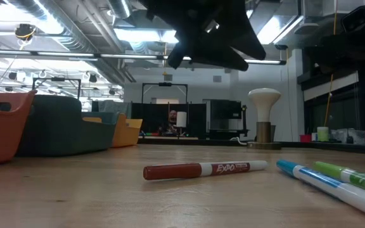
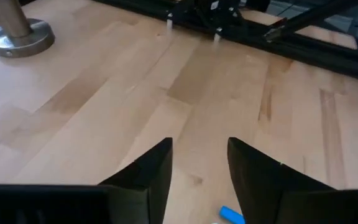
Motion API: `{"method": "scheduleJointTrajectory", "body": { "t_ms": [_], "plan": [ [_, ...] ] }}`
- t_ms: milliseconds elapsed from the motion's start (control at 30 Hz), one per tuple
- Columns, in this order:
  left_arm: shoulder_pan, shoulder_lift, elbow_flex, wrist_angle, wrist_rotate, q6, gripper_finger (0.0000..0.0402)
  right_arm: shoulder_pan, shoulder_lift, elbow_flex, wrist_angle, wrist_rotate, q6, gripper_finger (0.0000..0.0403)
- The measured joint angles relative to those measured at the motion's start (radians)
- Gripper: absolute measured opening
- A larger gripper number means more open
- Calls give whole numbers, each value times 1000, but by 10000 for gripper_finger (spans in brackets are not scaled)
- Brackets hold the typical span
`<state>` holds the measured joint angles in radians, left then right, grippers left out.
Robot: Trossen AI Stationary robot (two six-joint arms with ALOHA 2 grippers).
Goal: Pick & Place Markers
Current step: Put the brown marker pen into the orange bin
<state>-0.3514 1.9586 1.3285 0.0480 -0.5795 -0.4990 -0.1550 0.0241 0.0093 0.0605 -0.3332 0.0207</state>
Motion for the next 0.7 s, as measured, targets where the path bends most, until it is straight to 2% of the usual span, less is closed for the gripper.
{"method": "scheduleJointTrajectory", "body": {
  "t_ms": [200, 467, 700],
  "plan": [
    [-20, -1, 0, -18, 54, -21, 145, 0, 0, 0, 0, 0, 0, 170],
    [-71, 0, 0, -155, 85, -105, 143, 0, 0, 0, 0, 0, 0, 170],
    [-91, 75, 1, -143, 106, -160, 143, 0, 0, 0, 0, 0, 0, 170]
  ]
}}
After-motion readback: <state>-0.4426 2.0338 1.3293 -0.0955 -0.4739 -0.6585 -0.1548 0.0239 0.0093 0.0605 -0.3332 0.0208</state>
